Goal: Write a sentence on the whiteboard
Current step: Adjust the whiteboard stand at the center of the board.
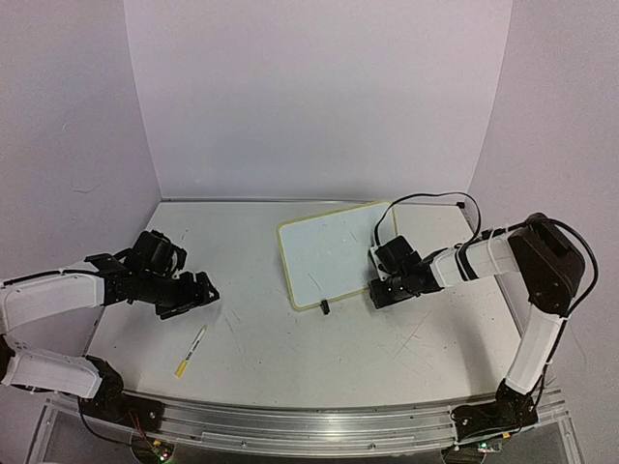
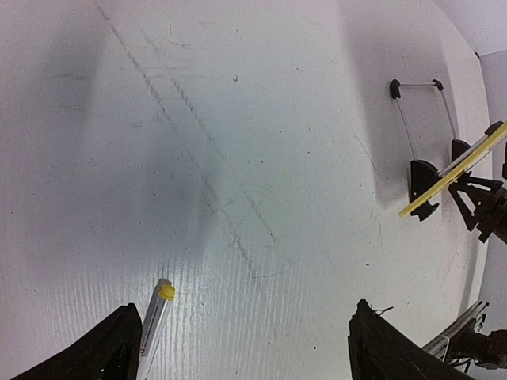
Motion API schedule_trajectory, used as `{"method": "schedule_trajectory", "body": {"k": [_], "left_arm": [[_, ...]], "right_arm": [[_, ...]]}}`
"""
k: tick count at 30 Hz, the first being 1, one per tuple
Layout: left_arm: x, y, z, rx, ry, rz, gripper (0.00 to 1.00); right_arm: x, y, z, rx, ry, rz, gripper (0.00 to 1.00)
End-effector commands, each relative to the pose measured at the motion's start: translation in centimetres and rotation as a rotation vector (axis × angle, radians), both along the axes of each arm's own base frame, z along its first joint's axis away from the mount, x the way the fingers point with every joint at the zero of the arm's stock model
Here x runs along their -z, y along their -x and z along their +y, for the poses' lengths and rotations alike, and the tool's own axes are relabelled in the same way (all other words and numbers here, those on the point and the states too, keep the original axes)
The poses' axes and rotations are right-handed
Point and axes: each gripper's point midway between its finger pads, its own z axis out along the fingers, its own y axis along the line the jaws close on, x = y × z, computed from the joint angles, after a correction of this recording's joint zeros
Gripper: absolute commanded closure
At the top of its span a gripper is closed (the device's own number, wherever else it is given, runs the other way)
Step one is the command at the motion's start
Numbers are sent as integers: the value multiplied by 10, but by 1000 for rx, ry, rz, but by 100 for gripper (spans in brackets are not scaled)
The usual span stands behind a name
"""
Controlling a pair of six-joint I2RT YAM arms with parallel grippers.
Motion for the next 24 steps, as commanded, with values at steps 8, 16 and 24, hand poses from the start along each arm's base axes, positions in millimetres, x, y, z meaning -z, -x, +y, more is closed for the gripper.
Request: {"method": "schedule_trajectory", "body": {"k": [8,16,24], "left_arm": [[-15,-5,5,-63,26,-39,12],[0,5,8,-96,35,24,21],[39,27,28,-156,-95,175,24]], "right_arm": [[-11,-18,17,40,-89,-116,76],[-13,3,24,49,-93,-127,89],[-20,9,28,54,-108,-132,69]]}}
